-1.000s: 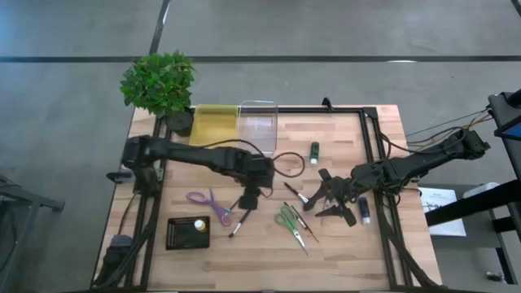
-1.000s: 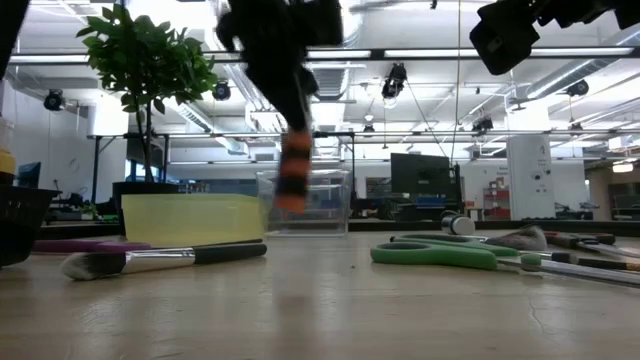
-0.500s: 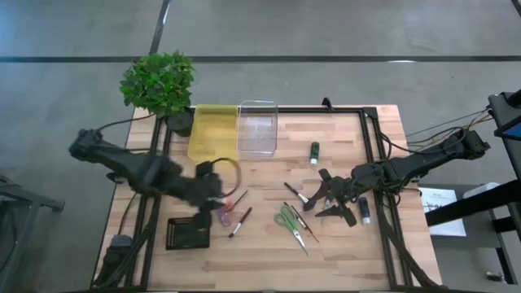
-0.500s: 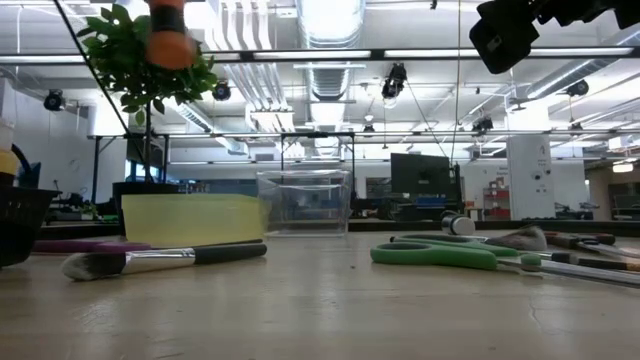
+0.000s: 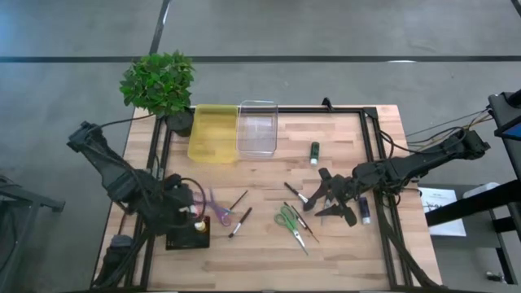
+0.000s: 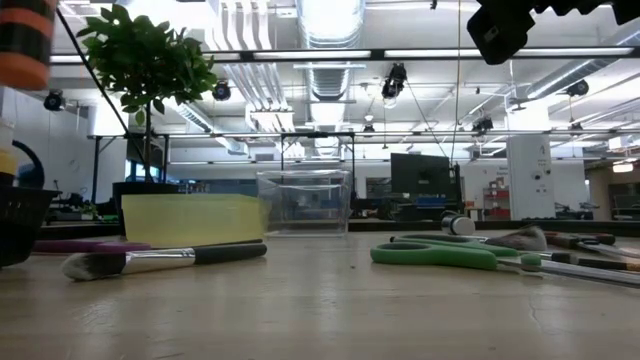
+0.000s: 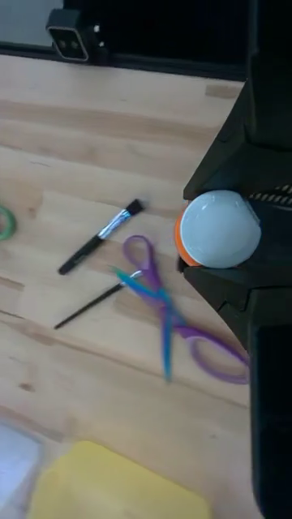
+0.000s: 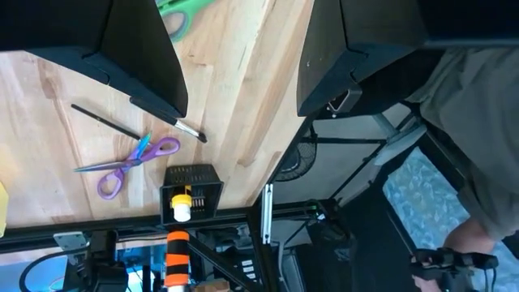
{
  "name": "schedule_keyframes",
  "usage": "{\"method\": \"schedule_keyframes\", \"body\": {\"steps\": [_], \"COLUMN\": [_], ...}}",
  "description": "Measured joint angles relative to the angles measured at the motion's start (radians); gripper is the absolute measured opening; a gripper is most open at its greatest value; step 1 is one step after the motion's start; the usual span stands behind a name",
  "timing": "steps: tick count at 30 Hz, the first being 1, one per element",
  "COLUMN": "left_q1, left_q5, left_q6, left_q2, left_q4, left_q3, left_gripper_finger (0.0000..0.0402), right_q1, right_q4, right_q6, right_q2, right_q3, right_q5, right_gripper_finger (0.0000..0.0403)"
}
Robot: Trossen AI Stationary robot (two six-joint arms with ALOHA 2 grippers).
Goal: Pick & Place Paint Supplies
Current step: Put the orange paint bottle into the black bin
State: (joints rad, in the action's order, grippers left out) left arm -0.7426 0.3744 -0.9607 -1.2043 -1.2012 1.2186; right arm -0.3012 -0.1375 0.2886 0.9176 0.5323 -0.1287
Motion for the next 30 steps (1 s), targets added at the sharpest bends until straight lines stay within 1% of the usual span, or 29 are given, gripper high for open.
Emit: {"method": "schedule_keyframes", "body": {"steps": [9, 14, 18, 23, 30], "left_q1": [-0.140, -0.233, -0.291, -0.339, -0.385], "left_q5": [0.003, 0.069, 0.090, 0.090, 0.098], "left_q6": [-0.245, -0.383, -0.486, -0.587, -0.679], "left_q2": [0.012, 0.002, -0.032, -0.069, -0.076], "left_q4": [-0.113, -0.139, -0.170, -0.162, -0.042], "left_q3": [0.019, 0.018, 0.011, -0.051, -0.188], "left_gripper_finger": [0.0115, 0.0115, 0.0115, 0.0115, 0.0115], "right_q1": [0.000, 0.000, 0.000, 0.000, 0.000], "right_q4": [0.000, -0.001, -0.001, -0.004, -0.011], "right_q6": [0.000, 0.000, 0.000, -0.003, -0.001], "right_q2": [0.000, 0.000, 0.000, 0.000, 0.000], "right_q3": [-0.002, -0.006, -0.006, -0.007, -0.007], "right_q5": [0.000, 0.000, 0.000, 0.000, 0.000], "right_gripper_finger": [0.0228, 0.0228, 0.0228, 0.0228, 0.0228]}}
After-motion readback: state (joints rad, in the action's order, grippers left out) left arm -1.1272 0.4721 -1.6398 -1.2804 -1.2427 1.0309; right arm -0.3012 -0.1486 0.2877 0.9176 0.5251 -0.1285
